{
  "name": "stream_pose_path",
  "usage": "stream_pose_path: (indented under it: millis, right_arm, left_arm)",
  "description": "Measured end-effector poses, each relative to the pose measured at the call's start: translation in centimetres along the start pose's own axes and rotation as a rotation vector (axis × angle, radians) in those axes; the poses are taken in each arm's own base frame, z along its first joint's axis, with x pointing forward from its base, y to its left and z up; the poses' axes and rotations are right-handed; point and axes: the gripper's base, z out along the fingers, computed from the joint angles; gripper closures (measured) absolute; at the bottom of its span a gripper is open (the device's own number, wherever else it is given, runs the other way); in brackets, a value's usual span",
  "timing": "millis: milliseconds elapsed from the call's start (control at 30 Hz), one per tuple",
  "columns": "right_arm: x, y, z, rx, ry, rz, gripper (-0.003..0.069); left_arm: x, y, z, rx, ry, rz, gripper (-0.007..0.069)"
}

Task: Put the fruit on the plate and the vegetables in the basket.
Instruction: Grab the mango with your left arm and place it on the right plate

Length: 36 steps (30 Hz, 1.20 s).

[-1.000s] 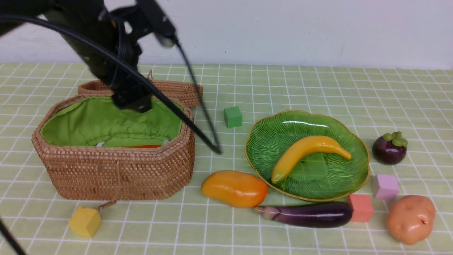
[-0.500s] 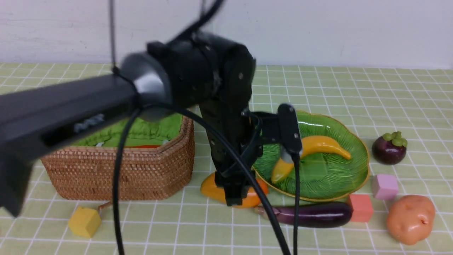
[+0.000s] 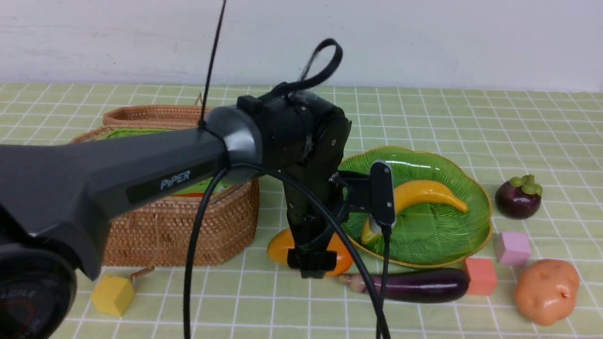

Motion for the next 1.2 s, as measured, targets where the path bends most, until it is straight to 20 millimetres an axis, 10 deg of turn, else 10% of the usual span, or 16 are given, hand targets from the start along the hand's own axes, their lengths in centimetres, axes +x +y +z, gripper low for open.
stream_pose_path:
  millis: [733,1000,1200]
  right_arm:
    - [0.0,0.0,0.0,0.0,0.0,0.0,0.0419]
    - [0.0,0.0,0.0,0.0,0.0,0.0,0.0419]
    - [0.0,0.0,0.0,0.0,0.0,0.0,0.0419]
  left_arm:
    - [0.8,0.0,4.1,0.015,0.121,0.072,0.0096]
    - [0.9,0.8,-0.8,-0.056,0.127,0.061,0.0096]
    - [-2.5,2.0,-7.0,-0.135,-0.156,-0.334,0.0096]
